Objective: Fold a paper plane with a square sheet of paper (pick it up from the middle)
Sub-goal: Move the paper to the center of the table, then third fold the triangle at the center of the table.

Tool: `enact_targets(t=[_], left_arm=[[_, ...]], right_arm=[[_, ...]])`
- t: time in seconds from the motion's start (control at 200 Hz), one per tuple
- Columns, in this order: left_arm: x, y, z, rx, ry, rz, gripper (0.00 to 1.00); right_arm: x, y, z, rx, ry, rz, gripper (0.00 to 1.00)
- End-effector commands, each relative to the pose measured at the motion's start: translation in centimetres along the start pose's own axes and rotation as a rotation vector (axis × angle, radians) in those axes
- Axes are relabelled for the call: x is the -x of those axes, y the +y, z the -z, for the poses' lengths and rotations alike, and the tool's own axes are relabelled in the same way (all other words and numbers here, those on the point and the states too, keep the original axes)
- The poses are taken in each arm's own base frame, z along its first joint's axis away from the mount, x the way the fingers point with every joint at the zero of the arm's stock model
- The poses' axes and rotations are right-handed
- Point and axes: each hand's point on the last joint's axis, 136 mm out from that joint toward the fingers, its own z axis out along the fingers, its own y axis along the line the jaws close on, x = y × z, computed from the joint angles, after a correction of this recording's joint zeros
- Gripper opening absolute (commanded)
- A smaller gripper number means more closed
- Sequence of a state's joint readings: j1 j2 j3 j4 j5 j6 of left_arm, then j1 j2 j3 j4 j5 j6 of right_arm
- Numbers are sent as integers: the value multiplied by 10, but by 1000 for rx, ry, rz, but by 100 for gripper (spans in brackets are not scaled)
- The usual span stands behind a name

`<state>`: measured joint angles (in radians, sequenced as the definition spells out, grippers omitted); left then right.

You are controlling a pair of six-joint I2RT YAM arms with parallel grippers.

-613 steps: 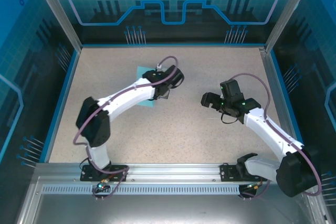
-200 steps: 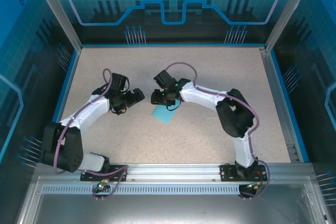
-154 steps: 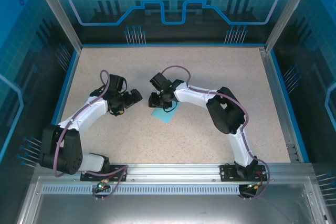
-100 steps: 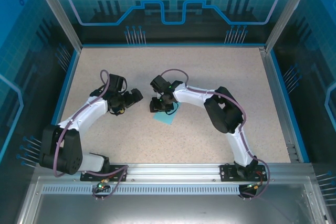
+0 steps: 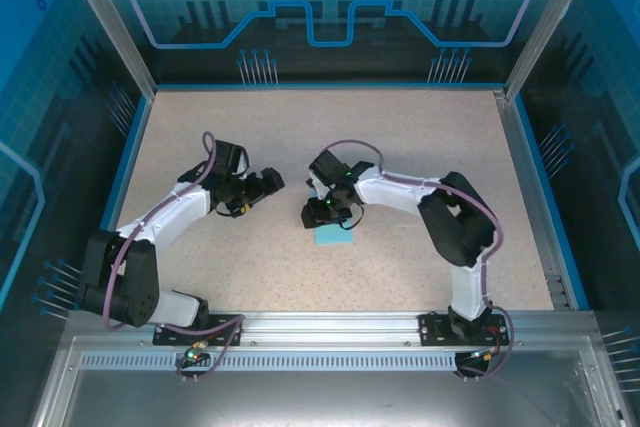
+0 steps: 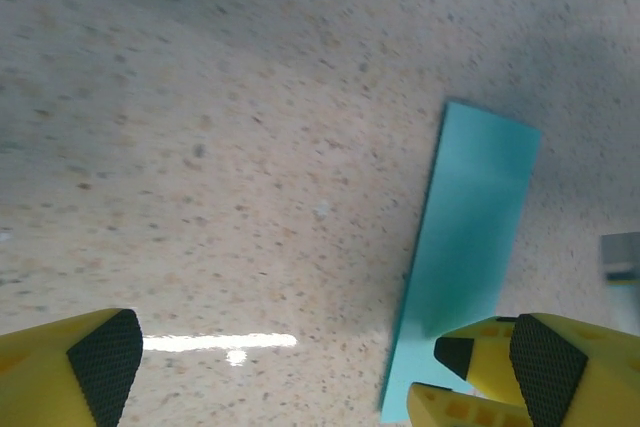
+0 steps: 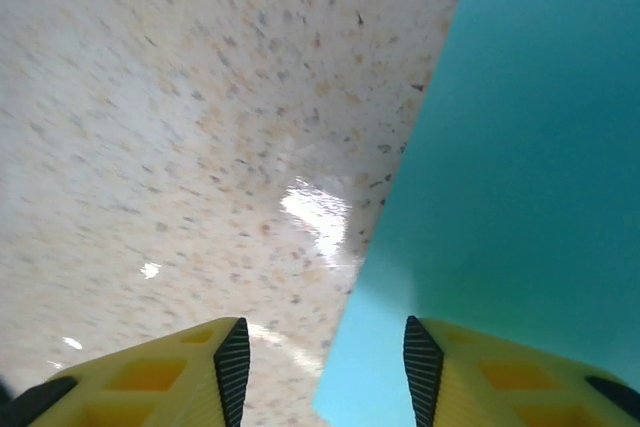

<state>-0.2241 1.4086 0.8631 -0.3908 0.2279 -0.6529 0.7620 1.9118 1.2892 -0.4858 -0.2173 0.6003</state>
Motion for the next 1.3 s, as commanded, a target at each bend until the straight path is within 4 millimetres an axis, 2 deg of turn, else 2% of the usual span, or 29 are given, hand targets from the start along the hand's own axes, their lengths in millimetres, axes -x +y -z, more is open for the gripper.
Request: enact_targets(t=[0.0, 0.135, 0.19, 0.325, 0.34, 0.37, 0.525, 0.885, 1.06, 1.296], left_arm=[[-11, -31, -5, -105, 48, -59, 98], [-28, -67, -10, -242, 116, -99, 97], [-35, -81, -14, -290, 142, -117, 94], [-52, -103, -30, -322, 204, -156, 80], [-53, -104, -33, -320, 209, -159, 78], [-55, -106, -38, -316, 226, -160, 75], [-63, -115, -61, -306, 281, -166, 62], [-65, -73, -102, -94, 307, -107, 51], [-65, -52, -109, 0, 298, -61, 50], [-68, -39, -112, 58, 303, -46, 50]], right_arm=[[21, 14, 37, 69, -164, -144, 51], [4, -34, 59, 38, -220, -338, 61], [-6, -48, 63, 44, -227, -380, 65], [-22, -68, 68, 36, -213, -434, 67], [-22, -69, 69, 37, -217, -438, 67], [-32, -77, 63, 26, -191, -455, 67], [-42, -88, 58, 13, -174, -490, 67], [-43, -84, 48, 56, -127, -482, 64], [-44, -79, 41, 70, -92, -479, 62], [-48, -70, 27, 77, -24, -466, 61]])
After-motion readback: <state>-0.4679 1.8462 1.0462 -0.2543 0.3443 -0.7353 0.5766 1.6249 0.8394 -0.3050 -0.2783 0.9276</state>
